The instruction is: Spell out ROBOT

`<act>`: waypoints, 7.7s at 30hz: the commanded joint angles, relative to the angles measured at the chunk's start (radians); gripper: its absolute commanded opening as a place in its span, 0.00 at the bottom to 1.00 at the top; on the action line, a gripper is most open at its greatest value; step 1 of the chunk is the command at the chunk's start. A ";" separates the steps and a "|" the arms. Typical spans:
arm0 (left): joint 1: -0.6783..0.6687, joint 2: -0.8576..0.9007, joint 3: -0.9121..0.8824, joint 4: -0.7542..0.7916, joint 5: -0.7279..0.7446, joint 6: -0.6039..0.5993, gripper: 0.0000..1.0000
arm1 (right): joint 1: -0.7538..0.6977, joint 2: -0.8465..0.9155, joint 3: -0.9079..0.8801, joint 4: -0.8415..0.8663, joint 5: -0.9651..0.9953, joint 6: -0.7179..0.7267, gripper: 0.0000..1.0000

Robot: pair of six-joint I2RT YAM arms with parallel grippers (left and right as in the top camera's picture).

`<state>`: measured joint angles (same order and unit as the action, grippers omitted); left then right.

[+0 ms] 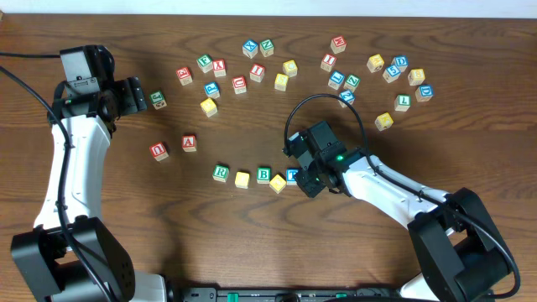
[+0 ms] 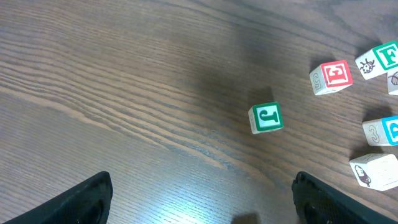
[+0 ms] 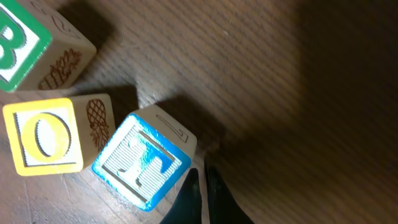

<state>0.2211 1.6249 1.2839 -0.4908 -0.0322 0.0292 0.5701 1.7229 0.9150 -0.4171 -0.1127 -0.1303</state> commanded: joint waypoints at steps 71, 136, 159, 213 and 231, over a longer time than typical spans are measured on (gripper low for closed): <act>0.002 -0.022 -0.005 -0.002 -0.002 -0.005 0.91 | 0.229 0.043 0.090 0.020 -0.059 -0.249 0.01; -0.082 -0.023 -0.005 -0.023 -0.036 -0.060 0.90 | 0.216 -0.100 -0.115 0.112 0.031 -0.195 0.01; -0.082 -0.022 -0.005 -0.021 -0.037 -0.060 0.90 | 0.216 -0.042 -0.115 0.213 0.055 -0.101 0.01; -0.082 -0.023 -0.005 -0.017 -0.036 -0.060 0.91 | -0.053 -0.046 -0.035 0.008 0.021 -0.189 0.01; -0.082 -0.022 -0.005 -0.017 -0.036 -0.060 0.90 | -0.015 -0.096 -0.033 -0.156 -0.089 -0.200 0.01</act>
<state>0.1356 1.6249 1.2839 -0.5091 -0.0589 -0.0265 0.5285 1.6527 0.8833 -0.5671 -0.1650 -0.3187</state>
